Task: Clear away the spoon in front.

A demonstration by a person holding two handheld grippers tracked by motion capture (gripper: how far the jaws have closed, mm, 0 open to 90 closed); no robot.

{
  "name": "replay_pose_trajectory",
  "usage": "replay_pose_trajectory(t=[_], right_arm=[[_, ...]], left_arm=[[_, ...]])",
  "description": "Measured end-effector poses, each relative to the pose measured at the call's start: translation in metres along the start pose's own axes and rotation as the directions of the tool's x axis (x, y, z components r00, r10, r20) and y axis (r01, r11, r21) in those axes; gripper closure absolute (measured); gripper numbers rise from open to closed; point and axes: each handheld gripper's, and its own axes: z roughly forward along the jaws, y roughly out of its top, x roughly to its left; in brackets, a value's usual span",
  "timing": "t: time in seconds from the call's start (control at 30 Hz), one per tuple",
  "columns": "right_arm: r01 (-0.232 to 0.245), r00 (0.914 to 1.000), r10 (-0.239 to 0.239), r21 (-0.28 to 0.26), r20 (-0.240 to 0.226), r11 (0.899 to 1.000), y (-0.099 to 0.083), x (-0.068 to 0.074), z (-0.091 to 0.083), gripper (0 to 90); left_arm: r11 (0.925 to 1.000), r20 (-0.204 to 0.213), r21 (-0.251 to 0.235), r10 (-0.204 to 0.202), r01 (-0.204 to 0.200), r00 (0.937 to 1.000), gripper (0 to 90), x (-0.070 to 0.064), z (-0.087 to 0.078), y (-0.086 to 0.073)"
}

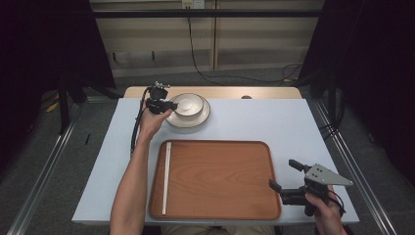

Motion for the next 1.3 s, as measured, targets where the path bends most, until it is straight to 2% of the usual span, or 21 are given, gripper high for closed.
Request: replay_pose_trajectory(t=[0.03,0.1,0.23,0.27,0.3,0.33,0.4,0.43,0.57,0.63,0.7,0.77,0.87,1.0,1.03,1.07,1.13,1.2,1.23,1.27,1.3], right_arm=[[0.002,1.0000,-0.002,0.001,0.001,1.000,0.000,0.000,0.000,1.5],[0.001,1.0000,-0.001,0.001,-0.001,1.000,0.000,0.000,0.000,1.5],[0.002,1.0000,-0.002,0.001,0.000,1.000,0.000,0.000,0.000,1.5],[0.002,1.0000,-0.002,0.001,0.000,1.000,0.000,0.000,0.000,1.5],[0.003,1.0000,-0.003,0.002,0.002,1.000,0.000,0.000,0.000,1.5],[0.001,1.0000,-0.001,0.003,0.005,1.000,0.000,0.000,0.000,1.5],[0.001,1.0000,-0.001,0.004,0.006,1.000,0.000,0.000,0.000,1.5],[0.001,1.0000,-0.001,0.003,0.006,1.000,0.000,0.000,0.001,1.5],[0.004,1.0000,-0.004,0.002,0.005,1.000,0.000,0.000,0.000,1.5],[0.003,1.0000,-0.003,0.002,0.005,1.000,0.000,0.000,0.000,1.5],[0.003,1.0000,-0.003,0.003,0.005,1.000,0.000,0.000,0.000,1.5],[0.000,1.0000,0.000,0.002,0.003,1.000,0.000,0.000,0.000,1.5],[0.000,1.0000,0.000,0.001,0.002,1.000,0.000,0.000,0.000,1.5],[0.002,1.0000,-0.002,-0.002,0.005,1.000,0.000,0.000,0.000,1.5],[-0.001,1.0000,0.001,-0.002,0.003,1.000,0.000,0.000,-0.001,1.5],[-0.001,1.0000,0.001,-0.002,0.003,1.000,0.000,0.000,-0.001,1.5],[0.000,1.0000,0.001,-0.007,0.007,1.000,0.000,0.000,-0.001,1.5],[-0.002,1.0000,0.002,-0.008,0.005,1.000,0.001,0.001,-0.001,1.5],[0.001,1.0000,-0.001,-0.007,0.005,1.000,0.001,0.001,-0.001,1.5],[0.001,1.0000,-0.001,-0.008,0.003,1.000,0.001,0.001,-0.001,1.5],[0.000,1.0000,0.000,-0.007,0.003,1.000,0.001,0.001,-0.001,1.5]], left_arm=[[0.9997,0.006,0.016,0.021,-0.021,0.9998,75.8,0.002,-0.002,0.000],[0.9999,0.011,-0.012,-0.001,0.001,0.9999,78.8,0.001,-0.003,0.000],[0.9998,0.035,-0.016,-0.011,0.012,0.9993,82.9,0.003,-0.006,-0.002],[0.9999,0.040,-0.009,-0.010,0.011,0.9991,82.9,0.005,-0.007,-0.002],[0.9994,0.043,-0.019,-0.028,0.029,0.9987,83.3,0.003,-0.007,-0.002],[0.9997,0.053,-0.021,-0.014,0.015,0.9985,83.9,0.003,-0.008,-0.003],[0.9993,0.060,-0.027,-0.025,0.026,0.9979,84.3,0.003,-0.009,-0.003],[0.9997,0.060,-0.015,-0.016,0.017,0.9981,84.5,0.003,-0.010,-0.003],[0.9994,0.042,-0.020,-0.027,0.028,0.9988,84.6,-0.002,-0.010,-0.002],[0.9995,0.056,-0.021,-0.021,0.022,0.9982,84.6,-0.001,-0.011,-0.003],[0.9987,0.058,-0.037,-0.034,0.036,0.9978,84.6,-0.003,-0.010,-0.004],[0.9988,0.080,-0.033,-0.033,0.036,0.9963,84.6,-0.003,-0.010,-0.005],[0.9981,0.080,-0.037,-0.045,0.048,0.9957,84.6,-0.004,-0.010,-0.005],[0.9985,0.079,-0.040,-0.035,0.038,0.9963,84.6,-0.004,-0.013,-0.006],[0.9972,0.073,-0.054,-0.048,0.052,0.9961,84.6,-0.005,-0.012,-0.006],[0.9980,0.064,-0.049,-0.036,0.039,0.9973,84.6,-0.005,-0.014,-0.006],[0.9961,0.064,-0.061,-0.060,0.064,0.9961,84.6,-0.006,-0.015,-0.006],[0.9969,0.053,-0.061,-0.047,0.050,0.9975,84.6,-0.006,-0.017,-0.007],[0.9954,0.058,-0.075,-0.055,0.060,0.9968,84.7,-0.007,-0.017,-0.007],[0.9970,0.066,-0.067,-0.034,0.038,0.9972,84.7,-0.006,-0.020,-0.007],[0.9971,0.069,-0.066,-0.033,0.038,0.9971,84.6,-0.008,-0.020,-0.007]])
